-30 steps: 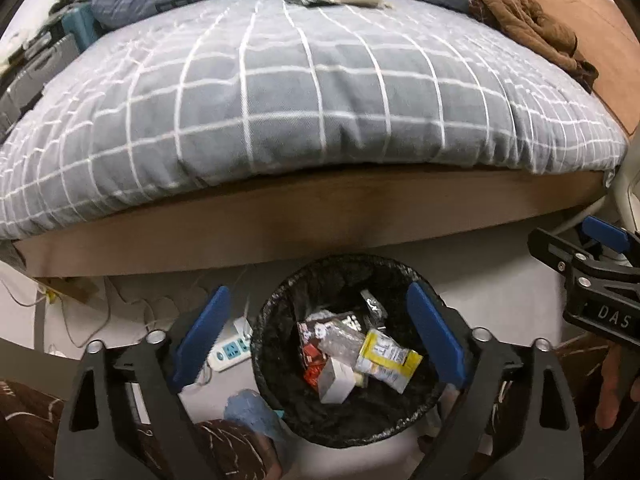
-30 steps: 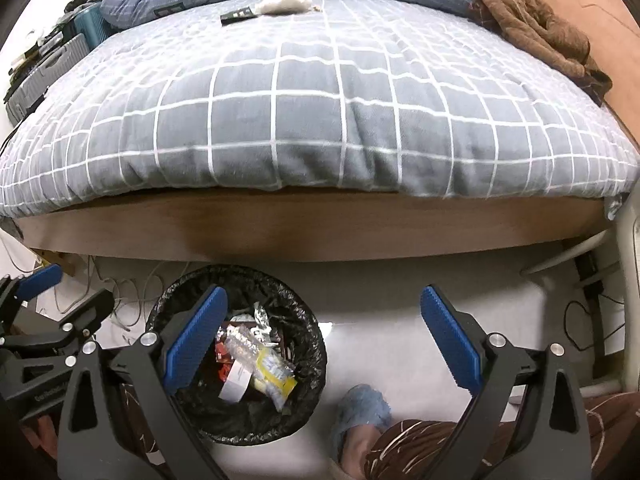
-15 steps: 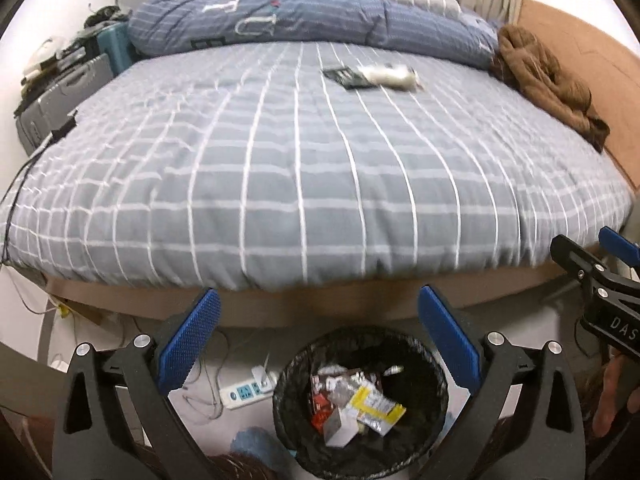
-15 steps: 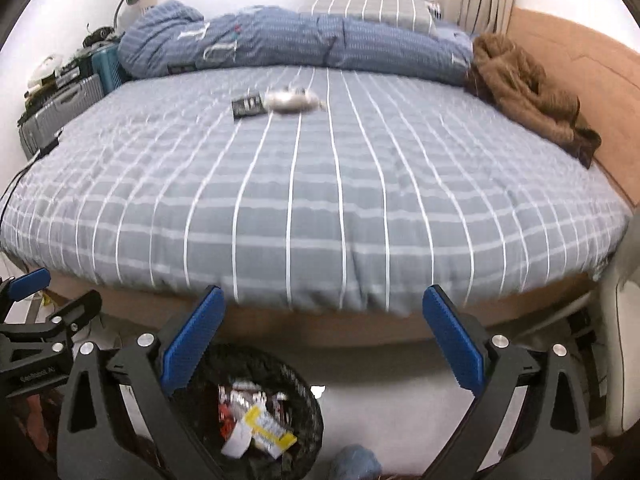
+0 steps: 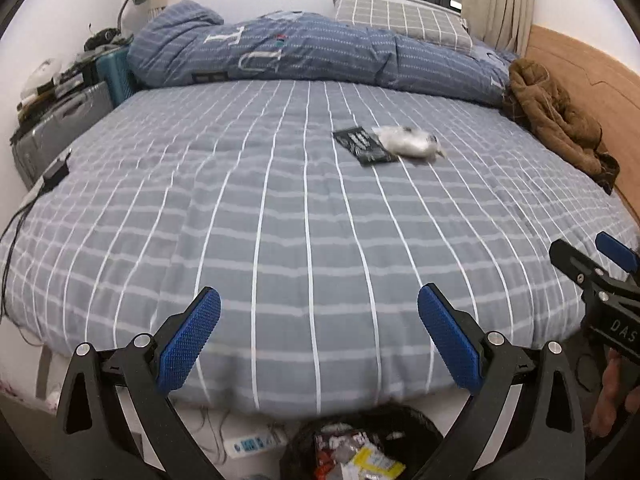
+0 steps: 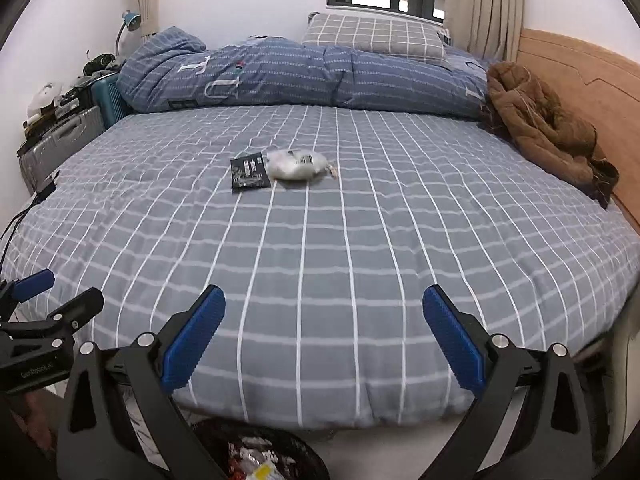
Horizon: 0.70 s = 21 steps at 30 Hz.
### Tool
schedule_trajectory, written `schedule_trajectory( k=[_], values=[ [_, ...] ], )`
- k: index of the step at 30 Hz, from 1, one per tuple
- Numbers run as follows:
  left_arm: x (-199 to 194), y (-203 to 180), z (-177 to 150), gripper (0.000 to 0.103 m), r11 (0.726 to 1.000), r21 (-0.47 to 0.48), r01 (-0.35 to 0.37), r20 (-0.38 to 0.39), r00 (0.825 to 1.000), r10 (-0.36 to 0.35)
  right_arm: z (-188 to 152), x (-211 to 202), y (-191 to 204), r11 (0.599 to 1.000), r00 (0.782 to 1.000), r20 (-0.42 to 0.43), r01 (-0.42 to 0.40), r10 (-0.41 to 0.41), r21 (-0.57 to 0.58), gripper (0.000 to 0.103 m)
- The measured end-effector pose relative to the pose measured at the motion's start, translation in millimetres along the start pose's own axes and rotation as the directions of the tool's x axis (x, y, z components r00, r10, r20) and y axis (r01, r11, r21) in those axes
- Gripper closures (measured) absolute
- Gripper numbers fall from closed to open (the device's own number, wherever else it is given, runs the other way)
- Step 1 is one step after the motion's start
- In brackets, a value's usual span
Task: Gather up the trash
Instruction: 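Raise both tools back up toward the remaining items on the bed, then grasp the white drawstring pouch with the right tool while the left tool grasps the black packet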
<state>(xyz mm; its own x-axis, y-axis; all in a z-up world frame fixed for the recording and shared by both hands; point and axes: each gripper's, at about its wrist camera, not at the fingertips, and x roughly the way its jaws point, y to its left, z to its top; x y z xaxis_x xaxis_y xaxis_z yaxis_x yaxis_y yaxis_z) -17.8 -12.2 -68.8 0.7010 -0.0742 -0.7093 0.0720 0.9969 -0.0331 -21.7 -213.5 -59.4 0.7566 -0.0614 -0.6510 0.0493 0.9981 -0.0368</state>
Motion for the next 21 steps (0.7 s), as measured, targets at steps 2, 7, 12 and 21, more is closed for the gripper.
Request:
schedule_trajectory(
  k=[2,7,12,21],
  values=[
    [8,1,10,0.006,1.0,-0.005,0.003,0.003,1.0,-0.003,9,10,3,1.0,1.0,-0.001,-0.002,0.002,-0.006,0.008],
    [31,1,27,0.006,1.0,0.006,-0.01,0.0,1.0,0.01,30,39,10,0.999,1.0,-0.006,0.001,-0.001,-0.033,0.008],
    [55,5,49,0.006,1.0,0.012,-0.024,0.011,1.0,0.024,48,67,10,0.999,1.0,-0.013,0.004,-0.005,-0.038,0.008],
    [105,14,94,0.006,0.999,-0.024,-0.03,0.007,1.0,0.031,82,124,10,0.999,0.999,-0.044,0.009,-0.01,-0.033,0.008]
  ],
)
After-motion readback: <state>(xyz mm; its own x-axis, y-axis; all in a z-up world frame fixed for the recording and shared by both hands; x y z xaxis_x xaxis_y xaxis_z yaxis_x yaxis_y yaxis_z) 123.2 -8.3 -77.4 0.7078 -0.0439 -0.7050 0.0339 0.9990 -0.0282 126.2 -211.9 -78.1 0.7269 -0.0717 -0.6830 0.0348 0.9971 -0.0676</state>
